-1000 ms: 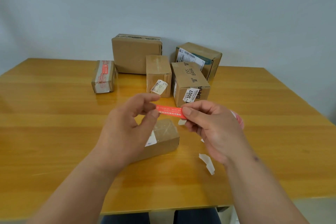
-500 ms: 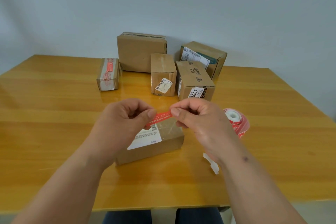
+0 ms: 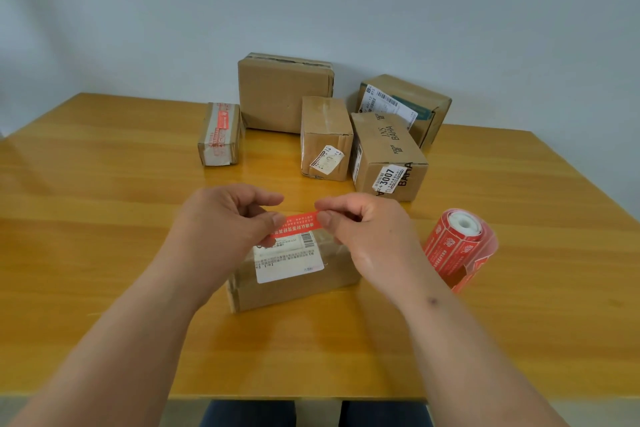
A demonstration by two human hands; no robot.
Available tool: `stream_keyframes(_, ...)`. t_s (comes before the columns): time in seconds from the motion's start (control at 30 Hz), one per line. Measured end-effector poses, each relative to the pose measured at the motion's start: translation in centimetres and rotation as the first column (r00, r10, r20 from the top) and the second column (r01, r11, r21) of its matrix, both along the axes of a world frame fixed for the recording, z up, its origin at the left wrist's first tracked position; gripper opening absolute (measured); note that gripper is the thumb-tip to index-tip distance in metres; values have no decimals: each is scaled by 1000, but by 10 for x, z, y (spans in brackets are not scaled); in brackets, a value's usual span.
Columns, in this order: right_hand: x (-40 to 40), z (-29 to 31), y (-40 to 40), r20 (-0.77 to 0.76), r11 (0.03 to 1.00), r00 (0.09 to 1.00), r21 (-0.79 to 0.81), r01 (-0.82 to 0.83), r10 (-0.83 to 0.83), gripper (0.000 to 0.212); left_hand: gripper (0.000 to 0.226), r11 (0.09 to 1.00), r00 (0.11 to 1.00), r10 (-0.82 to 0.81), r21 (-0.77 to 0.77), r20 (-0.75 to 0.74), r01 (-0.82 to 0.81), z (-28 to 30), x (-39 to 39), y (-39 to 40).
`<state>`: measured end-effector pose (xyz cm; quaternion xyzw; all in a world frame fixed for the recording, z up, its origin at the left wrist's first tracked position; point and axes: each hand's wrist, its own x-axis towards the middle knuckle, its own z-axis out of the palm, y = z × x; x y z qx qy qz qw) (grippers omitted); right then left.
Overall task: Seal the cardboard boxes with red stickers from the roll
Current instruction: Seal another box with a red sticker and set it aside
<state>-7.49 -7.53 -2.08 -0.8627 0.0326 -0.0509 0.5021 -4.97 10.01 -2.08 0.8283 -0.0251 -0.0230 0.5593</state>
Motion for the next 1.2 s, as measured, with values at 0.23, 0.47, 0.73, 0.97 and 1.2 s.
stream_keyframes(0.23,11,-9,6,-87,981,996,-192,-18,1,17,4,949,999,6,317,-41,7,-6,2,1)
stream_keyframes(0.47,17,-11,12,-65,920,997,-387,-55,32,9,17,836,996,-50,543,-76,83,-5,6,-10)
stream_keyframes(0.73,19,-7,8,-79,935,992,-334,-122,101,12,17,790,992,-97,600,-77,124,-4,13,-5)
stream_keyframes(0.97,21,-12,10,-106,917,990,-376,-131,98,9,14,759,987,-107,631,-123,161,-6,16,-6)
stream_keyframes(1.2,23,-13,12,-130,887,988,-441,-137,88,8,15,739,988,-95,656,-118,150,-10,18,-9)
